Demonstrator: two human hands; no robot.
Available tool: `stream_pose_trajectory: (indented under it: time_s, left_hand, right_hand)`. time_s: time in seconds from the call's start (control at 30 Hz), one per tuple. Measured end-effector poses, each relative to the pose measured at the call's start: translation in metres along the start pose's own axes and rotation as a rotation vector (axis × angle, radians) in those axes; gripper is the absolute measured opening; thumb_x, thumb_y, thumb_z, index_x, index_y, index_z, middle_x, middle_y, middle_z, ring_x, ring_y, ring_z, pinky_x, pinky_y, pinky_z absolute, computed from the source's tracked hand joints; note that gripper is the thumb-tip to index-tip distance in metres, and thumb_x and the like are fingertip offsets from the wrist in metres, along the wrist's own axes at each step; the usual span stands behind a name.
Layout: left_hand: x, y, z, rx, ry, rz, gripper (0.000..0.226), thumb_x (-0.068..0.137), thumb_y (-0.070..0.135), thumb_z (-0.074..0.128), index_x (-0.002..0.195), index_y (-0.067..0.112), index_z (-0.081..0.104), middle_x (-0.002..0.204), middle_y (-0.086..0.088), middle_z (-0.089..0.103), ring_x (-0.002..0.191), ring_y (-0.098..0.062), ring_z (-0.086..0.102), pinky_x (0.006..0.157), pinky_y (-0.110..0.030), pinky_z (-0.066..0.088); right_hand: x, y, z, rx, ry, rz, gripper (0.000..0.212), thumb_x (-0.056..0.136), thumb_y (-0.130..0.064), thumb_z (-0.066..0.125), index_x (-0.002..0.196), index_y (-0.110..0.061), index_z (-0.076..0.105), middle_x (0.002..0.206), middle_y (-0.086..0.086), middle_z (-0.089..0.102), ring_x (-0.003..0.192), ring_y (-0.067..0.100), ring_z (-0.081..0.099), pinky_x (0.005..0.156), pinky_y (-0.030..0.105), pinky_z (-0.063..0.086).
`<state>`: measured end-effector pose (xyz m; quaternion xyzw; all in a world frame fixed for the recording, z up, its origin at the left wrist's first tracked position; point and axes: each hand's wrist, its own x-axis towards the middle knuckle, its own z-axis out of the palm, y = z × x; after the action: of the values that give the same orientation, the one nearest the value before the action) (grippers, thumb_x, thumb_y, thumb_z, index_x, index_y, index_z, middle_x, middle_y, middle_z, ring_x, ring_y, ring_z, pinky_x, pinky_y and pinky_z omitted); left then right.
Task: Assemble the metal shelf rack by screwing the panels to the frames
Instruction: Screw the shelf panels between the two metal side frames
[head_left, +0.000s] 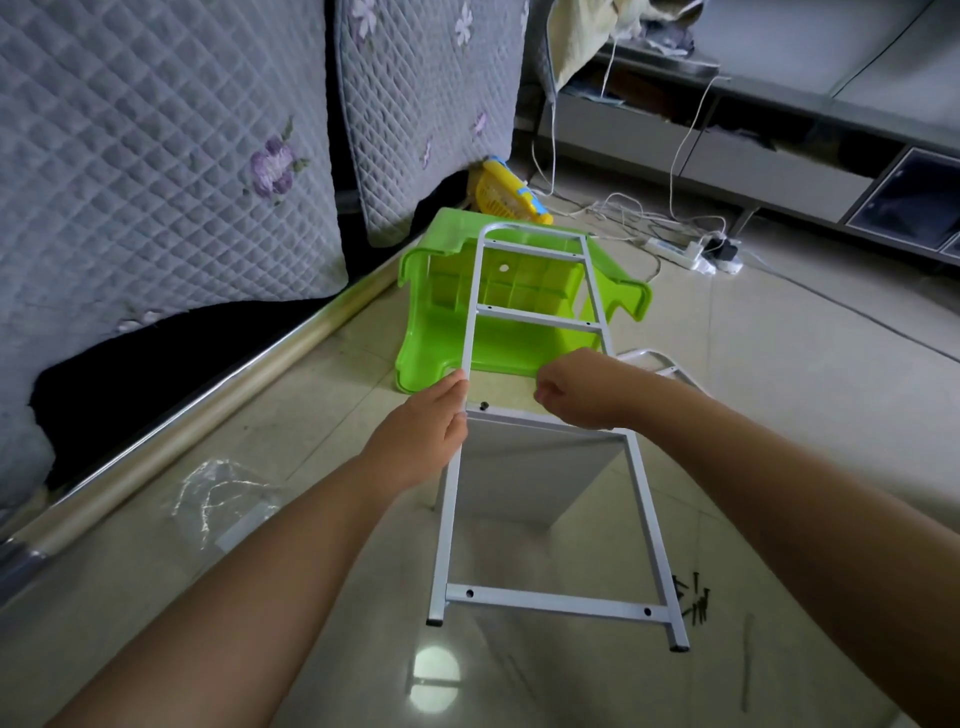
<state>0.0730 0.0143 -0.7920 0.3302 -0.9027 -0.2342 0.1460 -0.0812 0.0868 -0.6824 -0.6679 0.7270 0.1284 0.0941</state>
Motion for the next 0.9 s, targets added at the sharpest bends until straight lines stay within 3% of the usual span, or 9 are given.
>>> stream_pose_trajectory:
  time_s: [0.07,0.13,0.27,0.4,0.57,0.67,0.73,0.9]
  left_hand:
    - [0.0,0.0,0.0,-0.006,0.009,-0.002,0.047,0.099,0.019,0.034,0.144,0.006,0.032,0.154,-0.001,0.023,0.138,-0.017,0.031,0.104,-0.028,0.032]
    - [0.001,0.001,-0.002,0.005,-0.009,-0.014,0.047,0.099,0.015,0.036,0.145,0.008,0.03,0.155,0.0,0.02,0.14,-0.014,0.026,0.107,-0.025,0.028]
    - [0.004,0.007,-0.009,0.094,-0.039,-0.043,0.046,0.098,0.016,0.035,0.143,0.007,0.034,0.155,-0.004,0.023,0.138,-0.02,0.031,0.106,-0.029,0.03]
    - [0.007,0.02,-0.01,0.238,0.012,-0.04,0.043,0.095,0.011,0.041,0.135,-0.002,0.043,0.148,-0.014,0.035,0.129,-0.031,0.042,0.105,-0.038,0.033]
    - [0.008,0.068,0.004,0.314,-0.025,0.224,0.055,0.085,0.022,0.03,0.122,-0.011,0.053,0.131,-0.027,0.051,0.124,-0.04,0.048,0.101,-0.049,0.037]
    - [0.01,0.104,0.019,0.312,-0.148,0.316,0.068,0.086,0.036,0.018,0.135,-0.004,0.043,0.145,-0.019,0.038,0.138,-0.031,0.031,0.111,-0.04,0.022]
    - [0.013,0.126,0.031,0.273,-0.184,0.375,0.077,0.083,0.044,0.012,0.135,-0.003,0.044,0.145,-0.02,0.038,0.138,-0.032,0.031,0.11,-0.039,0.023]
    - [0.022,0.151,0.062,0.387,-0.315,0.31,0.052,0.099,0.036,0.032,0.145,0.01,0.03,0.156,-0.006,0.016,0.145,-0.018,0.008,0.115,-0.033,0.006]
  right_hand:
    - [-0.011,0.009,0.011,0.059,0.006,0.013,0.028,0.097,-0.019,0.038,0.076,-0.008,0.053,0.095,0.019,0.058,0.097,0.029,0.054,0.073,0.029,0.035]
    - [-0.025,0.019,0.019,0.151,0.054,0.034,0.03,0.096,-0.017,0.041,0.068,-0.011,0.05,0.084,0.014,0.053,0.083,0.024,0.049,0.066,0.026,0.028]
    - [-0.052,0.05,0.043,0.346,0.239,0.168,0.025,0.094,-0.017,0.045,0.094,0.001,0.064,0.082,0.014,0.058,0.079,0.024,0.05,0.063,0.028,0.027]
    - [-0.074,0.069,0.08,0.436,0.199,0.278,0.026,0.095,-0.016,0.043,0.104,-0.004,0.063,0.103,0.014,0.065,0.095,0.027,0.056,0.073,0.028,0.037]
    - [-0.095,0.079,0.121,0.608,0.265,0.422,0.027,0.096,-0.015,0.041,0.109,-0.002,0.06,0.107,0.014,0.063,0.1,0.03,0.057,0.082,0.032,0.043]
    - [-0.101,0.078,0.151,0.643,0.067,0.464,0.028,0.096,-0.014,0.039,0.109,-0.001,0.06,0.104,0.013,0.063,0.098,0.029,0.058,0.077,0.03,0.044]
    - [-0.105,0.072,0.178,0.653,-0.049,0.507,0.027,0.095,-0.014,0.039,0.109,-0.001,0.059,0.102,0.014,0.061,0.09,0.026,0.056,0.069,0.028,0.043]
    - [-0.122,0.028,0.29,0.576,-0.355,0.544,0.034,0.09,-0.026,0.051,0.115,-0.003,0.055,0.122,0.012,0.057,0.113,0.027,0.053,0.088,0.029,0.043]
